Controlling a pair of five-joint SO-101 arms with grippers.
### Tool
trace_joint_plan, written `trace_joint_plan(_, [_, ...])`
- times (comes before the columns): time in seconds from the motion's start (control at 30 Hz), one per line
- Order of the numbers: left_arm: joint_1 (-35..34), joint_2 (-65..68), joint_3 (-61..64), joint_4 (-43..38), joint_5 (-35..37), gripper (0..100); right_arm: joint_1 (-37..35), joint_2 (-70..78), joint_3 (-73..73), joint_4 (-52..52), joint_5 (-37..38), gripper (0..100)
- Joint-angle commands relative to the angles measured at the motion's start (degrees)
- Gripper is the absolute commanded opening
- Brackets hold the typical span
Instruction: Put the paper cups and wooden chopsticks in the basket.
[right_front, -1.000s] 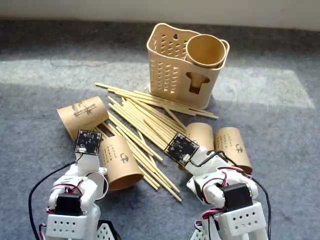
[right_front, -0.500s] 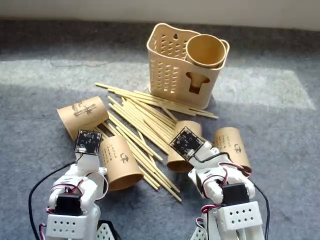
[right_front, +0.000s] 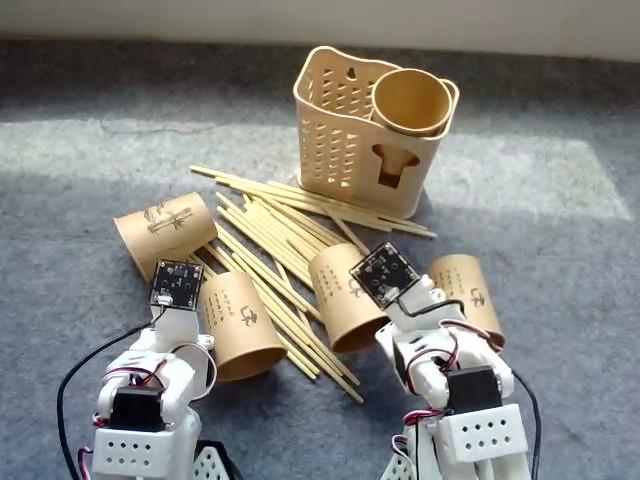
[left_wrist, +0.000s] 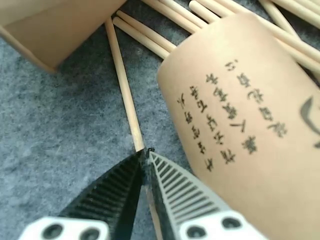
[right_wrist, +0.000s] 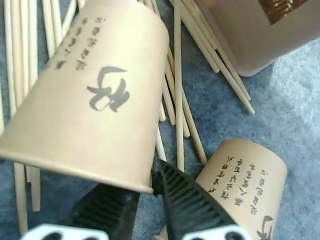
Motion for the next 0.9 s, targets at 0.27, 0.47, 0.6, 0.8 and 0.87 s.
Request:
trace_joint_plan(0.27, [-0.13, -0.57, 1.1, 0.26, -0.44, 1, 8.92, -0.57, -8.4, 0.75, -7.74, 0.5])
trace_joint_plan(0.47, [-0.13, -0.57, 1.1, 0.26, -0.44, 1, 11.91, -0.57, -17.71, 5.23, -12.04, 0.5])
trace_joint_plan(0.6, [-0.13, -0.57, 1.1, 0.26, -0.44, 1, 12.26, -0.22, -27.91, 8.13, -14.33, 0.5])
trace_joint_plan(0.8, [-0.13, -0.57, 1.1, 0.26, -0.44, 1, 12.09, -0.04, -41.8, 9.36, -18.02, 0.5])
trace_joint_plan(0.87, [-0.13, -0.57, 1.1, 0.26, -0.44, 1, 12.09, 0.13, -44.97, 8.57, -19.78, 0.5])
